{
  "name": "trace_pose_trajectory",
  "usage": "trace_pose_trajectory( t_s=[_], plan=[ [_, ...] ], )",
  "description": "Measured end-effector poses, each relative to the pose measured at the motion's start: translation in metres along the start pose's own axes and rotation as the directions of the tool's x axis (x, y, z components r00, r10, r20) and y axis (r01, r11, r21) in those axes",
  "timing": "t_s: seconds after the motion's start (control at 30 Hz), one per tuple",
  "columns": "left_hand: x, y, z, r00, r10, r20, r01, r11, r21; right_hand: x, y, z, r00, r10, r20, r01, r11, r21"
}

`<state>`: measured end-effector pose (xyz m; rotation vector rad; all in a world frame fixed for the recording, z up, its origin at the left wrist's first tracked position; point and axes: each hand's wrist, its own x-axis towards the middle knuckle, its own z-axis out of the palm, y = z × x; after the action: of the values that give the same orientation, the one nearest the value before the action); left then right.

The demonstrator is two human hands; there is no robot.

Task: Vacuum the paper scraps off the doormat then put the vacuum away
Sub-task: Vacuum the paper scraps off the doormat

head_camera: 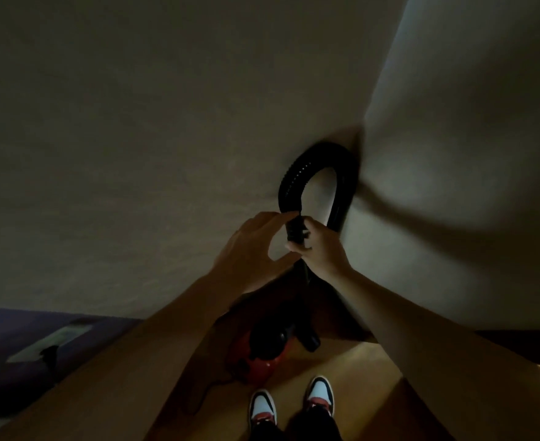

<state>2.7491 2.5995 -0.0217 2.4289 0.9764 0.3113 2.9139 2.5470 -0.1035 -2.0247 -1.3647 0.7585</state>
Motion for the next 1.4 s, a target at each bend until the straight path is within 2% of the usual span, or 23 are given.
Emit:
trace_pose_trajectory(
  t_s=[0.07,0.13,0.17,0.27,0.33,0.4,0.5,0.63,0.83,0.9,0.97,1.03,1.1,1.13,1.2,1.33,1.4],
  plan=[
    [0.009,0.0,0.001,0.999,0.042,0.03,-0.043,0.999,0.009,0.007,0.003,0.008,0.999,0.046,0.029,-0.049,0.99,0.133],
    [0.019,0.001,-0.002,0.982,0.079,0.172,-0.087,0.995,0.041,0.011,0.001,0.011,0.993,0.078,0.09,-0.097,0.968,0.232],
    [0.023,0.0,-0.003,0.975,0.105,0.195,-0.12,0.99,0.068,0.012,0.001,0.012,0.991,0.083,0.102,-0.108,0.958,0.266],
    [0.025,-0.003,-0.011,0.979,0.16,0.128,-0.181,0.967,0.178,0.007,0.005,0.014,0.991,0.077,0.113,-0.11,0.941,0.321],
    [0.023,-0.005,-0.013,0.964,0.214,0.156,-0.26,0.876,0.406,-0.002,0.007,0.014,0.991,0.059,0.12,-0.094,0.945,0.313],
    [0.019,-0.004,-0.011,0.946,0.276,0.17,-0.323,0.775,0.543,-0.014,0.005,0.012,0.993,0.055,0.108,-0.089,0.935,0.343],
    [0.013,0.005,-0.015,0.908,0.346,0.234,-0.417,0.706,0.573,-0.033,0.009,0.011,0.993,0.081,0.088,-0.11,0.906,0.408],
    [-0.002,0.02,-0.024,0.868,0.416,0.271,-0.488,0.615,0.62,-0.065,0.012,0.006,0.994,0.081,0.077,-0.106,0.906,0.409],
    [-0.034,0.049,-0.036,0.82,0.469,0.33,-0.571,0.617,0.542,-0.119,0.012,-0.002,0.971,0.093,0.219,-0.164,0.93,0.33],
    [-0.045,0.058,-0.028,0.798,0.427,0.425,-0.602,0.541,0.587,-0.142,0.011,-0.002,0.946,0.117,0.303,-0.203,0.941,0.272],
    [-0.06,0.07,-0.017,0.753,0.401,0.522,-0.658,0.418,0.627,-0.168,0.016,0.002,0.935,0.108,0.338,-0.203,0.944,0.262],
    [-0.071,0.081,-0.006,0.652,0.443,0.616,-0.754,0.291,0.589,-0.197,0.02,0.008,0.93,0.109,0.35,-0.214,0.937,0.276],
    [-0.076,0.087,0.008,0.461,0.471,0.752,-0.887,0.218,0.407,-0.227,0.028,0.013,0.922,0.142,0.36,-0.245,0.934,0.259],
    [-0.08,0.094,0.012,0.404,0.471,0.784,-0.914,0.235,0.33,-0.243,0.033,0.013,0.919,0.148,0.365,-0.251,0.935,0.252],
    [-0.095,0.105,0.025,0.408,0.417,0.812,-0.903,0.316,0.292,-0.278,0.042,0.009,0.922,0.144,0.36,-0.253,0.927,0.276],
    [-0.136,0.135,0.058,0.388,0.365,0.846,-0.905,0.326,0.274,-0.346,0.059,0.003,0.927,0.198,0.319,-0.302,0.898,0.32],
    [-0.153,0.151,0.079,0.356,0.356,0.864,-0.904,0.366,0.221,-0.378,0.066,0.002,0.926,0.219,0.307,-0.319,0.889,0.329]
  ],
)
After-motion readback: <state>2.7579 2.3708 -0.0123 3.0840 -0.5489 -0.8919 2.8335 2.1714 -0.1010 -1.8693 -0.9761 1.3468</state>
